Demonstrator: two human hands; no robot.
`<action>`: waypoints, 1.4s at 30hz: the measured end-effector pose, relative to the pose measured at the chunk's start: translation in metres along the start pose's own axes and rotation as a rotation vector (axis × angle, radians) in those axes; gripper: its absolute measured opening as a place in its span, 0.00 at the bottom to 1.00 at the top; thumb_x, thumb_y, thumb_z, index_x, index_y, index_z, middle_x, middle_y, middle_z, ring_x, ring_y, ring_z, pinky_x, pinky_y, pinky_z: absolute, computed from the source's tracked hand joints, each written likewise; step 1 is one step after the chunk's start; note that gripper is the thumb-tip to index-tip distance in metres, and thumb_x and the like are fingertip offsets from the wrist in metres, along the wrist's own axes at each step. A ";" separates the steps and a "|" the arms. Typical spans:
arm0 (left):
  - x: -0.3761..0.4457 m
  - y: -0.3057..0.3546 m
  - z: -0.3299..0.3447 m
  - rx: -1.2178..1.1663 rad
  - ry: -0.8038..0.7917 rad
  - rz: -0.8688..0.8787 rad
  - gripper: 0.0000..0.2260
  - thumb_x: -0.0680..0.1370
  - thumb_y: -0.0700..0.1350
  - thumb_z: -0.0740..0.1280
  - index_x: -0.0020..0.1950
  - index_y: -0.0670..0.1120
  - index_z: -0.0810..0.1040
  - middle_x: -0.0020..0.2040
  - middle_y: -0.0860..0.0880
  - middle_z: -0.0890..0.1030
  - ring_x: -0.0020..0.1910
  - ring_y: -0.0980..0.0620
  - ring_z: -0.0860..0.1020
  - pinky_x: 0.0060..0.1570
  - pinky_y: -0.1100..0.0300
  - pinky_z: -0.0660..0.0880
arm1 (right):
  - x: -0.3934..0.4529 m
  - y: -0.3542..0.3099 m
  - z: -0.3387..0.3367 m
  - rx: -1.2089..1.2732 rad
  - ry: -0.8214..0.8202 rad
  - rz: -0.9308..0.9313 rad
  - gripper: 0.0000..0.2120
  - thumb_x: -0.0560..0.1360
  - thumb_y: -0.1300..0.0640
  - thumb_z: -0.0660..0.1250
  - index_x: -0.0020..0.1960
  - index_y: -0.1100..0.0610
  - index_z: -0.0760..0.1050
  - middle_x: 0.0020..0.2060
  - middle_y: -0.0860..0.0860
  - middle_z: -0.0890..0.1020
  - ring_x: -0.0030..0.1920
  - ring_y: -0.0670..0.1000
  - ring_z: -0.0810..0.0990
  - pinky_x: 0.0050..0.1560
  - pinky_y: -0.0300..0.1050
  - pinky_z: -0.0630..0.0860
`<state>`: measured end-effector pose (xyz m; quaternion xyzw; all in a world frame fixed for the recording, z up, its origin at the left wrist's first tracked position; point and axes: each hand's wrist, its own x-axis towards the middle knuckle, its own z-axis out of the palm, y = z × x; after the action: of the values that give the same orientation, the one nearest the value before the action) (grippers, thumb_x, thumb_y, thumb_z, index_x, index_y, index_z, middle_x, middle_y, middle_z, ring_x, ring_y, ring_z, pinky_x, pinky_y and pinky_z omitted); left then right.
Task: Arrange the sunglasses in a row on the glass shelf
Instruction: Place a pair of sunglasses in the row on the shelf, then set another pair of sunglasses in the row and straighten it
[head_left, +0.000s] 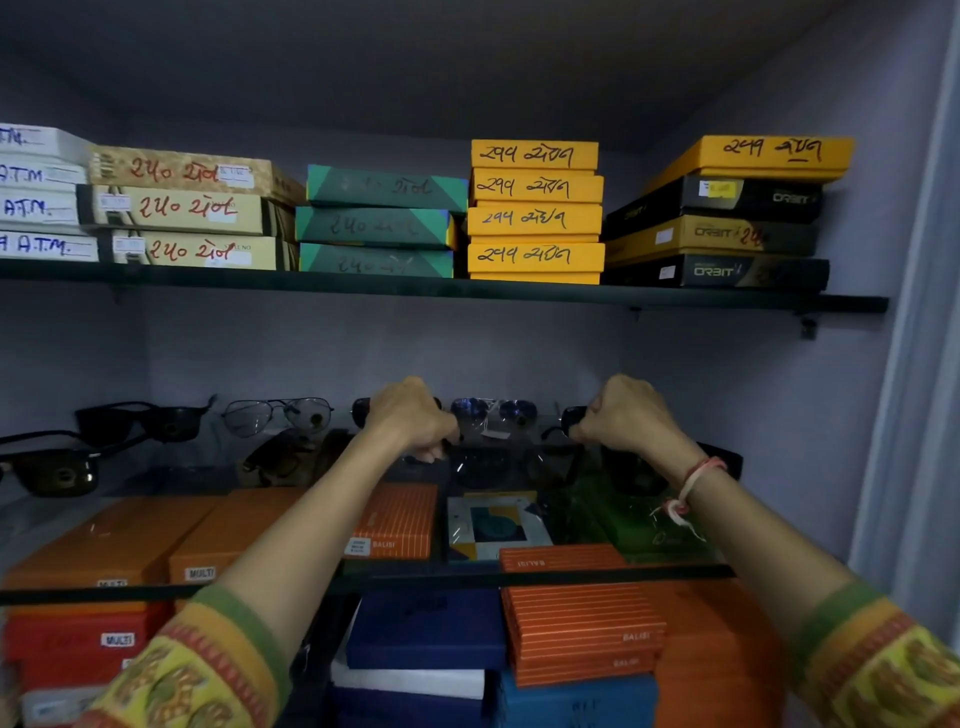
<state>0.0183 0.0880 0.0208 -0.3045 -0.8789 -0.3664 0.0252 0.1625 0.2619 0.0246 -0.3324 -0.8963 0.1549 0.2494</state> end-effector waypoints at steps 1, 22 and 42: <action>0.000 0.001 0.002 -0.006 -0.023 -0.020 0.08 0.72 0.43 0.74 0.38 0.38 0.84 0.28 0.47 0.83 0.24 0.54 0.79 0.35 0.62 0.80 | 0.001 0.000 0.001 -0.008 -0.009 0.011 0.20 0.66 0.53 0.78 0.26 0.56 0.69 0.23 0.50 0.71 0.28 0.52 0.72 0.32 0.44 0.72; -0.003 -0.028 -0.032 0.020 -0.013 -0.045 0.14 0.78 0.49 0.68 0.46 0.40 0.86 0.38 0.46 0.86 0.32 0.52 0.78 0.36 0.60 0.76 | -0.015 -0.059 0.009 -0.285 0.185 -0.120 0.19 0.73 0.44 0.70 0.52 0.60 0.79 0.50 0.57 0.83 0.51 0.60 0.82 0.41 0.45 0.72; 0.007 -0.143 -0.090 0.405 0.025 0.159 0.11 0.72 0.47 0.75 0.53 0.49 0.85 0.56 0.47 0.84 0.56 0.47 0.80 0.53 0.56 0.77 | -0.058 -0.209 0.107 -0.182 -0.130 -0.291 0.23 0.69 0.42 0.73 0.52 0.60 0.77 0.50 0.56 0.83 0.53 0.59 0.82 0.49 0.51 0.78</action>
<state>-0.0828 -0.0454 -0.0019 -0.3570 -0.9074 -0.1828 0.1254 0.0333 0.0581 0.0086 -0.2099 -0.9594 0.0568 0.1795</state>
